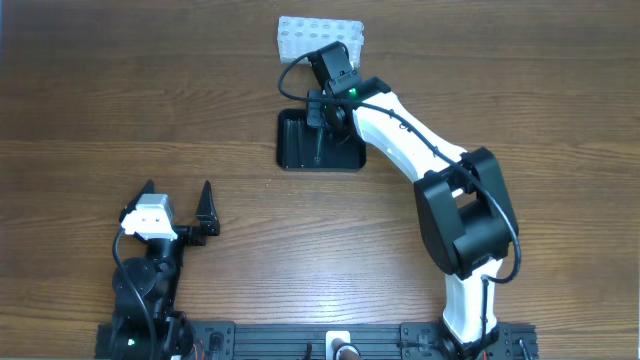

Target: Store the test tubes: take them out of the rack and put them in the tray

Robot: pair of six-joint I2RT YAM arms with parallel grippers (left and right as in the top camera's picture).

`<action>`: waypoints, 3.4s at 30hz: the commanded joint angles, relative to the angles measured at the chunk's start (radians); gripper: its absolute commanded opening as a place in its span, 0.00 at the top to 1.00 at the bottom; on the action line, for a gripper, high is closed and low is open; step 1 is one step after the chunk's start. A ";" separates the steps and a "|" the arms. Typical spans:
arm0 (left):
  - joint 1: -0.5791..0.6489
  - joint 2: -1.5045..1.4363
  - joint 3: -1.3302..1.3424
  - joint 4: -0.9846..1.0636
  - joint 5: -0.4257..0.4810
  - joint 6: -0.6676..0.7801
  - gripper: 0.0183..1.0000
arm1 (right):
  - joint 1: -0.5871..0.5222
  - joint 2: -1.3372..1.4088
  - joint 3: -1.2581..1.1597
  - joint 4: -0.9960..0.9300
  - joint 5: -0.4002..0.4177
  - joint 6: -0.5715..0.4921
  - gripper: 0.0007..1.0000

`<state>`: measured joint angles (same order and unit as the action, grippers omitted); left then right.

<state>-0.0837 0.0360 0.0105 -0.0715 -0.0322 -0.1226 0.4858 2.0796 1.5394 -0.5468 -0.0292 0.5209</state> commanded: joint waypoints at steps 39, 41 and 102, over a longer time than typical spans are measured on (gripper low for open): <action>0.005 -0.009 -0.005 -0.001 0.013 0.014 0.00 | -0.156 -0.094 0.068 0.414 0.195 -0.381 0.13; 0.005 -0.009 -0.005 -0.001 0.013 0.014 0.00 | -0.163 -0.049 0.071 0.465 0.195 -0.380 0.13; 0.005 -0.009 -0.005 -0.001 0.013 0.014 0.00 | -0.166 0.179 0.156 0.596 0.181 -0.357 0.83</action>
<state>-0.0837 0.0360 0.0105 -0.0719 -0.0322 -0.1226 0.3222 2.2490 1.6703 0.0391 0.1532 0.1585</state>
